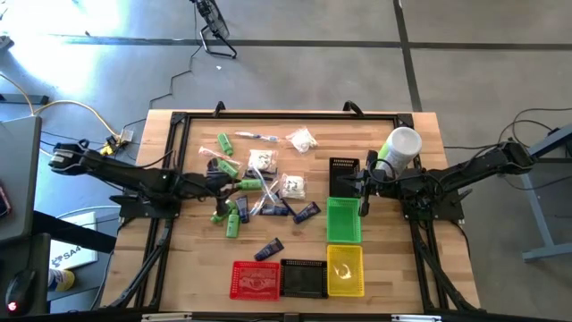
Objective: Pick & Place Travel size toiletries
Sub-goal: Put the green shampoo bottle into the red bin
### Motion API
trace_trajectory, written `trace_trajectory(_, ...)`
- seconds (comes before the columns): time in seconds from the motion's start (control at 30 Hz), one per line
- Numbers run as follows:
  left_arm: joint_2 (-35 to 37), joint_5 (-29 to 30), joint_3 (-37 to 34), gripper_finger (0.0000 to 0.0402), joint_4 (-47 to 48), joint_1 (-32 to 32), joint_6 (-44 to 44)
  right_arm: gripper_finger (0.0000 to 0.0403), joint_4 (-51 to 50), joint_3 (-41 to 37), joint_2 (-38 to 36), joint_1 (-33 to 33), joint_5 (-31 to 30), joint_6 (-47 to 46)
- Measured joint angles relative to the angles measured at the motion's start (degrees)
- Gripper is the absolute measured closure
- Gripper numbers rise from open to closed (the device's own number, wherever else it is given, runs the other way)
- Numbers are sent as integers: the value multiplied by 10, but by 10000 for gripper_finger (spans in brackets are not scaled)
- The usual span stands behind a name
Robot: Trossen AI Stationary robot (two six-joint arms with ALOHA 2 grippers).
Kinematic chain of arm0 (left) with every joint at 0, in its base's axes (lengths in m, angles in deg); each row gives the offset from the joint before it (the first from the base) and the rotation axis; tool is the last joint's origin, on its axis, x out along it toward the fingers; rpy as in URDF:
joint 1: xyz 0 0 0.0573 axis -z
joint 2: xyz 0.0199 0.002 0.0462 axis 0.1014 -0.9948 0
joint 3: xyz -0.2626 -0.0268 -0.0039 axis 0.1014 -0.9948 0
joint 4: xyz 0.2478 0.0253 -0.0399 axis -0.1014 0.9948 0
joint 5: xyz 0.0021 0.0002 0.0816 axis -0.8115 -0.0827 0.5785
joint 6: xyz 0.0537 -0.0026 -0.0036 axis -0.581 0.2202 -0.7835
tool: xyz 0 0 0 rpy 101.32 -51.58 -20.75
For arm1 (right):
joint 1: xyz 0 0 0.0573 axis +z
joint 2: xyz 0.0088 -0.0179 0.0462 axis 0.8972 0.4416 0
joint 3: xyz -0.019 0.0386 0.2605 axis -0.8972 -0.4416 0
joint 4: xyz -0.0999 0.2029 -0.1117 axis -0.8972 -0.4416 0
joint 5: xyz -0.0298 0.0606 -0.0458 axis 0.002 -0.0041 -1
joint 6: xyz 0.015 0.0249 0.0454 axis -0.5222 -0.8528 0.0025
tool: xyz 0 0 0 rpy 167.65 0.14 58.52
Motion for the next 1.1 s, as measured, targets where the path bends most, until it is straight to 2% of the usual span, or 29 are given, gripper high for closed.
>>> trace_trajectory(0.13,-32,0,9,298,-1,0,-52,400,0,0,0,0,0,0)
trace_trajectory(0.33,-66,1,9,298,0,0,-52,400,0,0,0,0,0,0)
trace_trajectory(0.5,-83,33,9,287,-1,0,-48,400,0,0,0,0,0,0)
trace_trajectory(0.63,-83,52,9,252,-2,0,-29,400,0,0,0,0,0,0)
trace_trajectory(0.83,-83,58,9,175,-2,0,-19,400,0,0,0,0,0,0)
trace_trajectory(1.0,-83,18,9,135,-2,0,-16,400,0,0,0,0,0,0)
trace_trajectory(1.1,-83,-6,9,127,-2,0,28,400,0,0,0,0,0,0)
